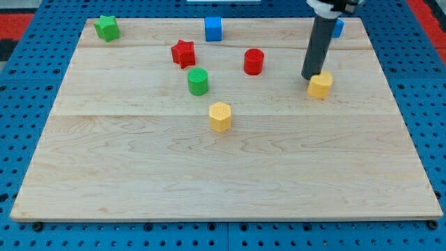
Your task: Move yellow hexagon towards the center left of the board
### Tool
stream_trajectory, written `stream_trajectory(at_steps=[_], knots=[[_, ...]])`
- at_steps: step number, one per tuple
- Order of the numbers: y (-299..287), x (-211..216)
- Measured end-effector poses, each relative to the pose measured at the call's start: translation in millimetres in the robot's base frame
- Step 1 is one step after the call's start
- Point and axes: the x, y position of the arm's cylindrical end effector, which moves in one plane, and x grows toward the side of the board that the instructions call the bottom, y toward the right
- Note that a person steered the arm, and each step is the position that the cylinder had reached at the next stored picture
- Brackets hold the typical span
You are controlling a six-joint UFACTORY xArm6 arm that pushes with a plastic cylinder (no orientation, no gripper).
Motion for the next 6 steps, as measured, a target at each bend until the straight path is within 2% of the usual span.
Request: stream_trajectory(at_steps=[1, 2, 3, 6], knots=[[-5, 41], [-44, 76], [-98, 91], [-220, 75]])
